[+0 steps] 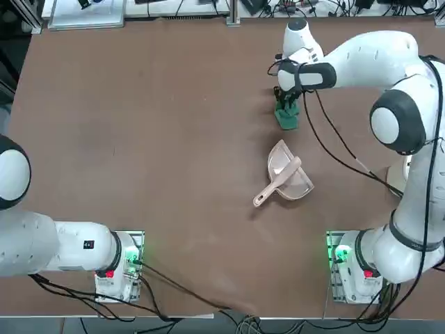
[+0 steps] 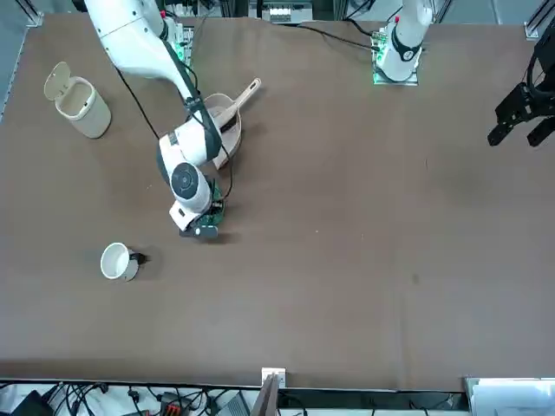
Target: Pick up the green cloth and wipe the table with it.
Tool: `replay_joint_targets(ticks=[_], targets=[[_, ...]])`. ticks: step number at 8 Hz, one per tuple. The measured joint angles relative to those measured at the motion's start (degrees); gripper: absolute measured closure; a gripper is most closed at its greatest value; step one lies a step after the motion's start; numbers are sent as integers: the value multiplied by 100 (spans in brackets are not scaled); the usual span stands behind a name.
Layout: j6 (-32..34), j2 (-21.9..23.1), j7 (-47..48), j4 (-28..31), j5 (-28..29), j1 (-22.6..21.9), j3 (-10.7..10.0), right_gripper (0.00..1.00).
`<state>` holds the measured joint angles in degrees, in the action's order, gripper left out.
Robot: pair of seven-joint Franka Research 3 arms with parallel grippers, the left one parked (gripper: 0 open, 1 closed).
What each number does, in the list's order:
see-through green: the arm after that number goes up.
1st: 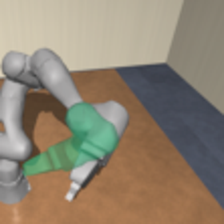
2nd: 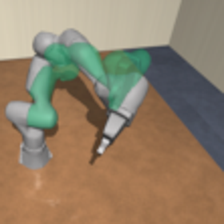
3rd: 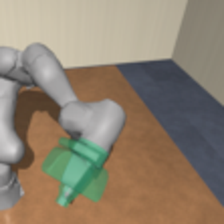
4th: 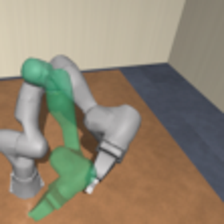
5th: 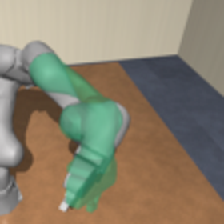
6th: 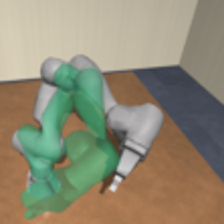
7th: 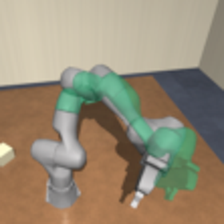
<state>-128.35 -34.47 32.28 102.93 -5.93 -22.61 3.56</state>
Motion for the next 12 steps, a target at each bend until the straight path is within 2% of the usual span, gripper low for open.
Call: replay_joint_targets(ticks=[1,3,5,6,9,11,12], targets=[[111,83,174,-11,0,-2,0,88],[987,487,152,-38,-35,11,-57,88],[2051,1023,-497,-29,-88,239,-161,88],[2431,1273,-970,56,-101,512,-186,91],[2572,1850,-2376,907,-564,1537,-217,91],[2320,1939,-3220,1167,-873,2324,-226,91],[1993,1901,-3433,1301,-949,2677,-229,91]])
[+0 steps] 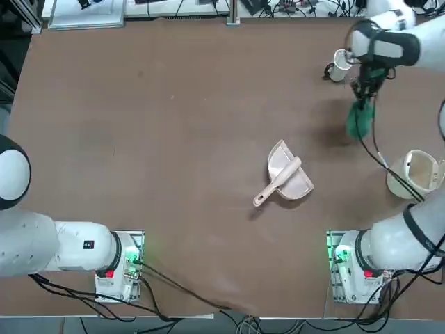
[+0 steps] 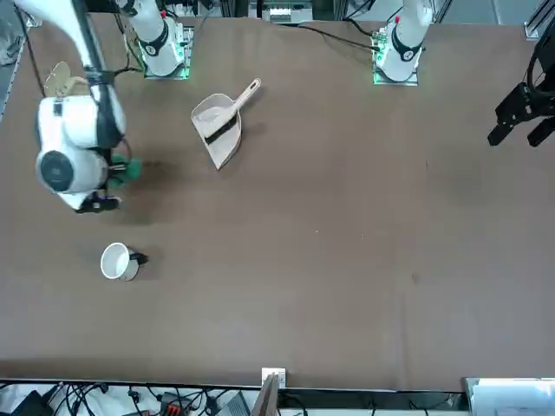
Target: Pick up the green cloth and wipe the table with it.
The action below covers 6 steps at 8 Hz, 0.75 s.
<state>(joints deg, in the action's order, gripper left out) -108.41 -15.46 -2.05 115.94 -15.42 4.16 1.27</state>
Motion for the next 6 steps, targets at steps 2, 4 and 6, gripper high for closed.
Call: replay_joint_targets(ticks=[2,4,6], targets=[[-723,-246,-103,386,-23,358,8,91],[-1027,-559,97,572,400,310,187,91],[-1287,-714,564,565,1431,-82,394,91]])
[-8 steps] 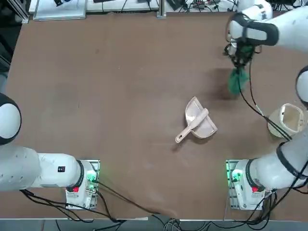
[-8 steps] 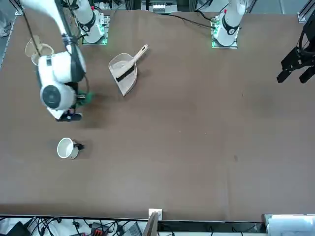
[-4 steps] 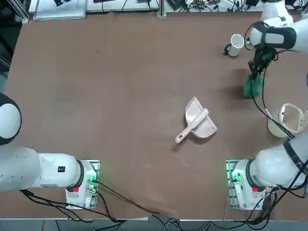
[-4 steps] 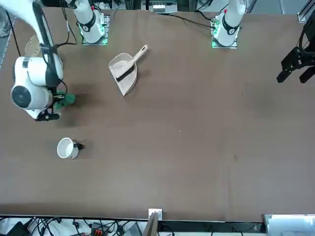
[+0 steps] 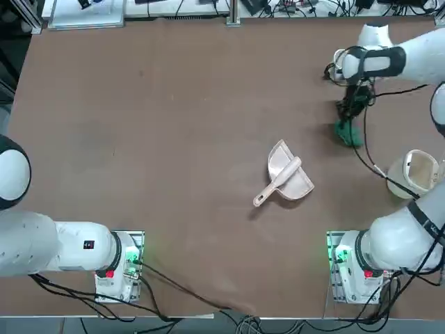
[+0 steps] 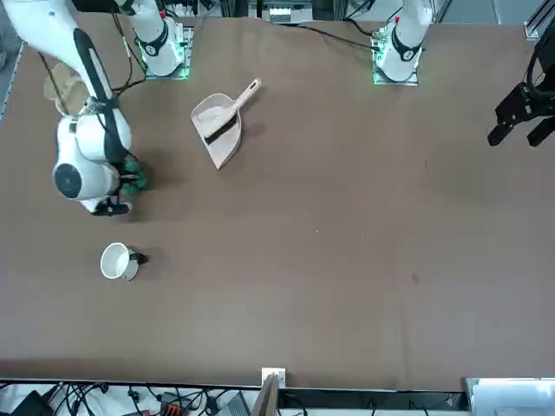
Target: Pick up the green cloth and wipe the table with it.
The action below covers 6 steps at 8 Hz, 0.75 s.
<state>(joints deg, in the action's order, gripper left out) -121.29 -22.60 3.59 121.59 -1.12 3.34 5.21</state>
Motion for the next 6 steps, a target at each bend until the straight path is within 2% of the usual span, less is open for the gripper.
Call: replay_joint_targets(ticks=[2,3,5,6], targets=[[-395,-57,797,-76,906,-708,28,91],[-510,-107,1307,-242,1136,-1034,33,91],[-498,-261,1878,-677,1183,-1367,32,91],[-408,-329,1673,-686,1030,-1352,-50,91]])
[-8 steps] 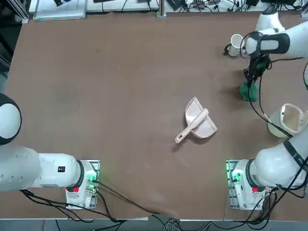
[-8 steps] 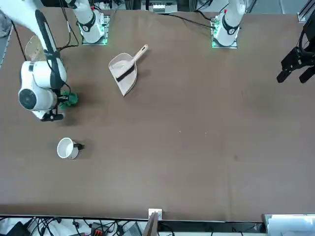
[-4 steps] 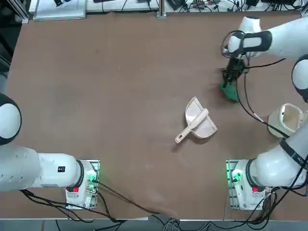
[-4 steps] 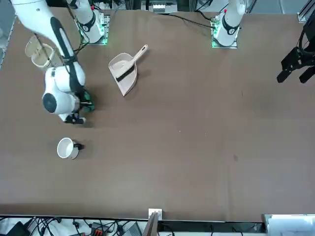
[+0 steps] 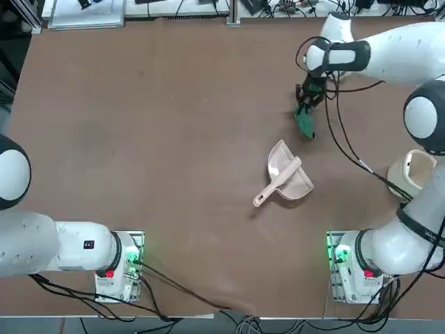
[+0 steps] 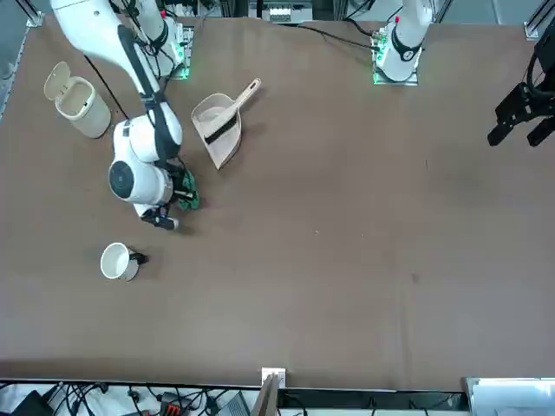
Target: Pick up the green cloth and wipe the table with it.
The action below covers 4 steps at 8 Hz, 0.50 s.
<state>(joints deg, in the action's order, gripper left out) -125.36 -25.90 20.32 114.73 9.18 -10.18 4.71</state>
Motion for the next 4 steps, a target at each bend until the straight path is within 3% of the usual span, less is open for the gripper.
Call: replay_joint_targets(ticks=[4], targets=[[261,-112,-2284,176,-990,580,-1049,91]])
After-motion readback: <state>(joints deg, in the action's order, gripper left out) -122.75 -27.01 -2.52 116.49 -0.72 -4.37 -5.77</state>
